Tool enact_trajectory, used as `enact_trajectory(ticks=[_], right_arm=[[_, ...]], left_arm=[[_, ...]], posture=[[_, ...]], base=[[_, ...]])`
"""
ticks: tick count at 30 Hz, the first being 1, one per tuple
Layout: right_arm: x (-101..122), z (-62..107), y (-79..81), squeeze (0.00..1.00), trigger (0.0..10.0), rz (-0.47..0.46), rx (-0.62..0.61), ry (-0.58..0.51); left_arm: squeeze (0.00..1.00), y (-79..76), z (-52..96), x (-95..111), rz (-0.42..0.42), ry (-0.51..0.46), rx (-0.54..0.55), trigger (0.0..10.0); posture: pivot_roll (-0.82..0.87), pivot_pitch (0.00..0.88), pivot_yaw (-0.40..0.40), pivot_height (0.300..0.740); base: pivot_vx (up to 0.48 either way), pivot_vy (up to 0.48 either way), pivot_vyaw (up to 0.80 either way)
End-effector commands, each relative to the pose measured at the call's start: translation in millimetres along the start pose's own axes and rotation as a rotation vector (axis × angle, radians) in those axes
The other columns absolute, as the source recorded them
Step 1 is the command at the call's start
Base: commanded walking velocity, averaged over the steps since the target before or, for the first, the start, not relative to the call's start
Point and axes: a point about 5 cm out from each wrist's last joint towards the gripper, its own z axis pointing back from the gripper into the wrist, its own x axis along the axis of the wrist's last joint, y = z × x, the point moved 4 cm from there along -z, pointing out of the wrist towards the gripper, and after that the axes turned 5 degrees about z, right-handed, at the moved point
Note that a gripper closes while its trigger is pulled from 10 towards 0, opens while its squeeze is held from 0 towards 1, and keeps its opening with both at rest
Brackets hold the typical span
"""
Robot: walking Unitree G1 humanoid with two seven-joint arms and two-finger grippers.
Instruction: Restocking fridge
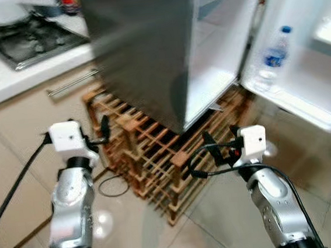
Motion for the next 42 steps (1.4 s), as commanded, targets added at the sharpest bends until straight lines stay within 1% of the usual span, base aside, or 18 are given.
enact_trajectory(ticks=[1,2,5,7,9,10,11,13,17,21,23,24,28,31,36,42], right_arm=[[0.5,-3.4,3.7,0.00,10.0,-0.012,0.015,-0.006],[0.5,-3.4,3.7,0.00,10.0,-0.012,0.015,-0.006],[-0.1,-5.0,4.6,0.00,10.0,-0.014,0.022,-0.007],[0.1,-5.6,4.3,0.00,10.0,-0.017,0.022,-0.009],[1.7,-6.4,4.5,0.00,10.0,-0.026,0.027,-0.018],[1.7,-6.4,4.5,0.00,10.0,-0.026,0.027,-0.018],[2.4,-6.6,4.3,0.00,10.0,-0.028,0.028,-0.021],[2.1,-6.7,4.2,0.00,10.0,-0.027,0.029,-0.020],[1.8,-6.6,4.0,0.00,10.0,-0.028,0.030,-0.020],[3.6,-7.5,2.8,0.00,10.0,-0.026,0.027,-0.025],[4.1,-7.5,2.6,0.00,10.0,-0.024,0.026,-0.028],[4.8,-7.2,2.4,0.00,10.0,-0.014,0.027,-0.032],[5.5,-6.4,2.5,0.00,10.0,-0.005,0.029,-0.036],[5.6,-6.5,3.1,0.00,10.0,-0.005,0.034,-0.037],[5.8,-8.1,6.8,0.00,10.0,-0.002,0.056,-0.036],[6.5,-9.9,12.7,0.00,10.0,0.002,0.081,-0.041]], left_arm=[[0.00,1.0,-1.9,1.3,-0.029,0.008,0.020,10.0],[0.00,1.0,-1.9,1.3,-0.029,0.008,0.020,10.0],[0.00,-8.3,-4.4,0.1,-0.037,0.018,0.013,10.0],[0.00,-9.5,-4.3,0.3,-0.042,0.017,0.017,10.0],[0.00,-8.3,-3.1,-2.4,-0.079,0.030,0.031,10.0],[0.00,-8.3,-3.1,-2.4,-0.079,0.030,0.031,10.0],[0.00,-6.2,-1.7,-7.0,-0.097,0.046,0.044,10.0],[0.00,-5.6,-1.6,-8.9,-0.137,0.054,0.050,10.0],[0.00,-14.4,-4.4,-6.2,-0.137,0.037,0.029,10.0],[0.00,-17.8,-6.1,-7.1,-0.138,0.045,0.032,10.0],[0.00,-16.9,-6.2,-8.6,-0.140,0.052,0.039,10.0],[0.00,-13.5,-6.0,-13.5,-0.167,0.076,0.062,10.0],[0.00,-6.7,-2.6,-19.2,-0.151,0.101,0.085,10.0],[0.00,-3.1,0.7,-19.6,-0.159,0.102,0.085,10.0],[0.00,-2.9,3.2,-16.5,-0.194,0.085,0.076,10.0],[0.00,-6.6,3.3,-14.6,-0.195,0.070,0.055,10.0]], posture=[[-0.07,0.000,-0.011,0.740],[-0.07,0.000,-0.011,0.740],[-0.07,0.000,-0.010,0.740],[-0.07,0.000,-0.010,0.740],[-0.07,0.000,-0.011,0.740],[-0.07,0.000,-0.011,0.740],[-0.08,0.000,-0.012,0.740],[-0.07,0.000,-0.012,0.740],[-0.07,0.000,-0.014,0.740],[-0.08,0.000,-0.013,0.740],[-0.08,0.000,-0.013,0.740],[-0.08,0.000,-0.013,0.740],[-0.08,0.000,-0.017,0.740],[-0.07,0.000,-0.018,0.740],[-0.06,0.000,-0.023,0.740],[-0.06,0.000,-0.023,0.740]], base=[[0.000,0.000,0.68],[0.000,0.000,0.68],[0.000,0.000,0.67],[0.000,0.000,0.67],[0.000,0.000,0.63],[0.000,0.000,0.61],[0.000,0.000,0.60],[0.000,-0.437,0.60],[0.298,-0.373,0.59],[0.300,-0.371,0.50],[0.298,-0.373,0.48],[0.262,-0.398,0.48],[0.061,-0.102,0.48],[0.000,0.000,0.48],[0.000,0.000,0.47],[0.000,0.000,0.47]])
